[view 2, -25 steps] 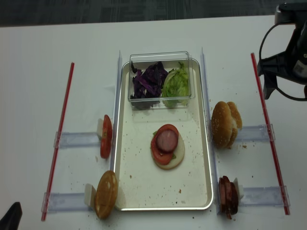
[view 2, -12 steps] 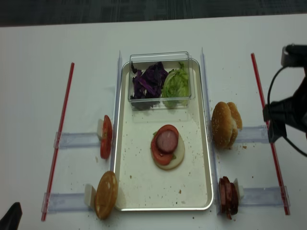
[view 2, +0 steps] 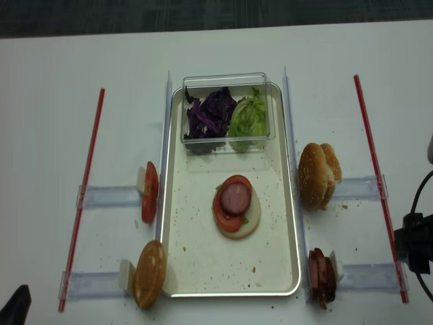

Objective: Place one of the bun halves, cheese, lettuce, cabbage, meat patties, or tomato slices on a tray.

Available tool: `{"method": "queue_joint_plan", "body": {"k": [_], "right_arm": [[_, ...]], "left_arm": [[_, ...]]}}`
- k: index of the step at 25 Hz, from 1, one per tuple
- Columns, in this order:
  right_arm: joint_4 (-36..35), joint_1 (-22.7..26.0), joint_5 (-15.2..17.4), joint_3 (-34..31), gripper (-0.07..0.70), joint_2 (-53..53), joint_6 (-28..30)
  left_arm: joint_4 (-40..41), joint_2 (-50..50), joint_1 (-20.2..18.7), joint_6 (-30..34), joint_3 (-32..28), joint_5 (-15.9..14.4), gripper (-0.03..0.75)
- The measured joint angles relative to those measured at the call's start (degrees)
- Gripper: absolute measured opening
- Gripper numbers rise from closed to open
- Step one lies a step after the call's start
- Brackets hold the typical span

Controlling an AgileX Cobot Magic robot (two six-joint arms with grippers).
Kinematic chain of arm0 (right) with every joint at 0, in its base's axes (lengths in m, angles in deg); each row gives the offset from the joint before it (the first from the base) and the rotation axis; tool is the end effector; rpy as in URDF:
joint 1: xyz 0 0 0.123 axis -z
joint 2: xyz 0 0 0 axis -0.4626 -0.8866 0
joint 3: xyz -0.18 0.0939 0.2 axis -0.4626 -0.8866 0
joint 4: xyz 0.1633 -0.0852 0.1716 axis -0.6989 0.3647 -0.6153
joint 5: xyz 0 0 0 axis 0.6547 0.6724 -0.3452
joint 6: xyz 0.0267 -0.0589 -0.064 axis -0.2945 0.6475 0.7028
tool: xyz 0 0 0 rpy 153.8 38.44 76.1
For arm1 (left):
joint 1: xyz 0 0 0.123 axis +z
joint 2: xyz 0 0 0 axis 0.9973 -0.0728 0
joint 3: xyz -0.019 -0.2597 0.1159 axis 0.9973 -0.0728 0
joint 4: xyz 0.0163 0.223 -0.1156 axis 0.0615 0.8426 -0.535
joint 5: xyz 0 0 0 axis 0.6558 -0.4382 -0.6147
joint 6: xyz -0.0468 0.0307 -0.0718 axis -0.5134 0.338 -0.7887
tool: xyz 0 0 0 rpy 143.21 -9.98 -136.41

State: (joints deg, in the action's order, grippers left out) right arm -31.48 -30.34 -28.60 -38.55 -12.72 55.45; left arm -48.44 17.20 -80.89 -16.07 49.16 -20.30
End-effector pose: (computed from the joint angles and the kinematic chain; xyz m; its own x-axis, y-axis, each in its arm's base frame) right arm 0.1194 0.0134 0.2393 -0.9628 0.0462 -0.2663 0.0184 0.9942 0.1060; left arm -0.0116 -0.0036 0.2645 -0.5535 -0.0594 -0.8307 -0.0690 0.9973 -0.0253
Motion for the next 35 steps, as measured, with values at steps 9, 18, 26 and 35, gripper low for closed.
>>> {"method": "queue_joint_plan", "body": {"k": [9,18,26,35], "right_arm": [[0.85,0.00,1.44,-3.75,0.620,14.72,0.03],[0.85,0.00,2.33,-3.75,0.618,32.65,0.25],[0.99,0.00,3.06,-3.75,0.618,47.45,0.36],[0.99,0.00,3.56,-3.75,0.618,50.35,0.83]], "left_arm": [[0.00,0.00,0.00,0.00,0.00,0.00,0.438],[0.00,0.00,0.00,0.00,0.00,0.00,0.438],[0.00,0.00,0.00,0.00,0.00,0.00,0.438],[0.00,0.00,0.00,0.00,0.00,0.00,0.438]]}}
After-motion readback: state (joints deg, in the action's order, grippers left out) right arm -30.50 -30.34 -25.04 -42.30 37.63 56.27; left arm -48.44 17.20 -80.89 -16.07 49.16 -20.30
